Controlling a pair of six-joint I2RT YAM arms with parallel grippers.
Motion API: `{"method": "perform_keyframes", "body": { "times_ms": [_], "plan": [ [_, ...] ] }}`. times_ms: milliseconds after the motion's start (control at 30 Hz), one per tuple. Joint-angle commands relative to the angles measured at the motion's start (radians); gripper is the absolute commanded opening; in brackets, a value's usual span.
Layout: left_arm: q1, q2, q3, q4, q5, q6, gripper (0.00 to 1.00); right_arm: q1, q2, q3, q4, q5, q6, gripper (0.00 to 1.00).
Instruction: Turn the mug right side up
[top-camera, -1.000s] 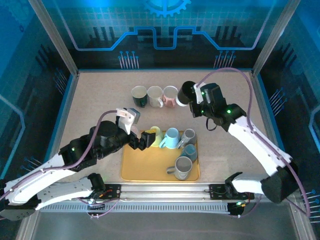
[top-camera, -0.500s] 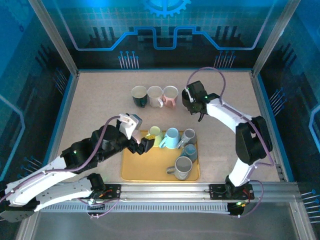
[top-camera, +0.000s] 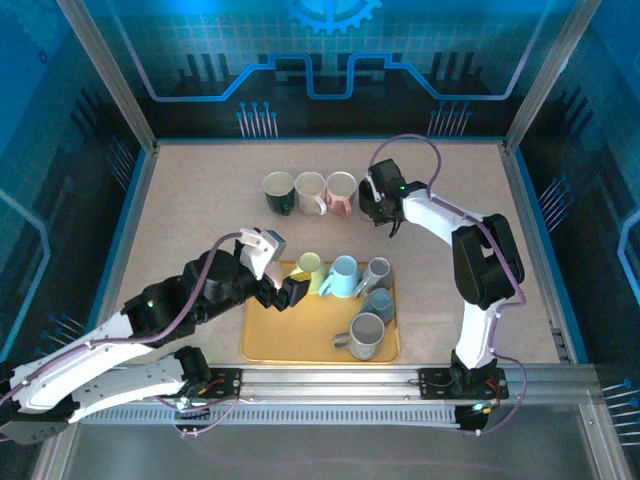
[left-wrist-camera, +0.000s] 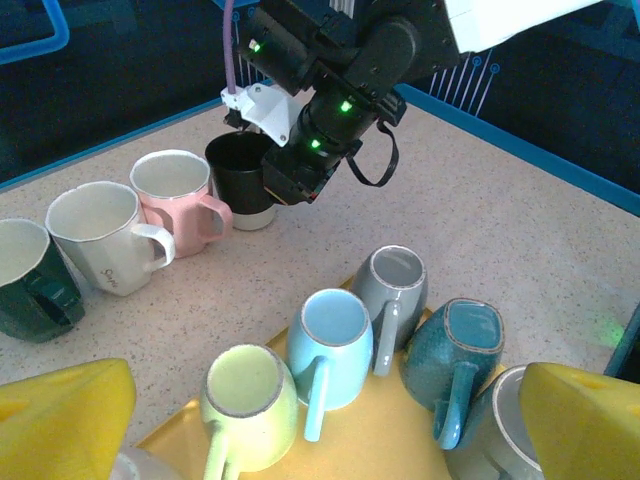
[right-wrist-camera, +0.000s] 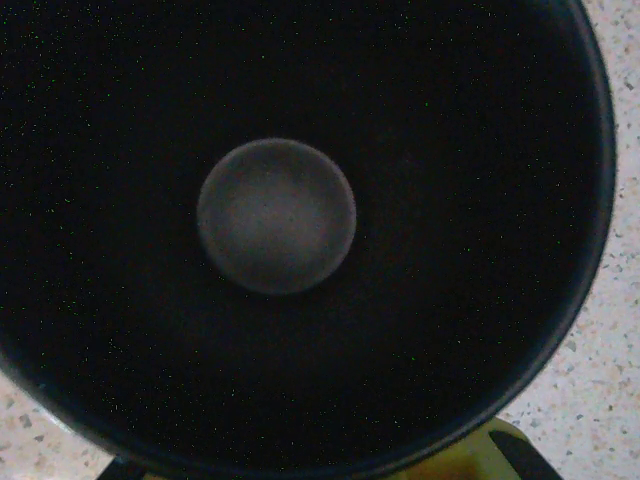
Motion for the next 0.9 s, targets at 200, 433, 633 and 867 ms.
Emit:
{"method": "perform_keyframes", "body": {
  "times_ms": [200,433,633,867],
  "plan": [
    [0.004,0.012,-0.007,0.013,0.012,0.014,0.99,-0.019,0.03,0.041,0.068,-0.02,0.028,0.17],
    [0.004,0.019,-0.007,0.006,0.01,0.013,0.99,-0.022,0.055,0.048,0.074,-0.045,0.026,0.18],
    [0.004,0.042,0.0,-0.002,0.009,0.014,0.99,-0.022,0.021,0.023,0.074,-0.033,0.037,0.28],
    [0.004,0.063,0.006,-0.005,0.032,0.018,0.99,-0.021,-0.088,-0.032,0.08,-0.04,0.036,0.42]
  ]
}}
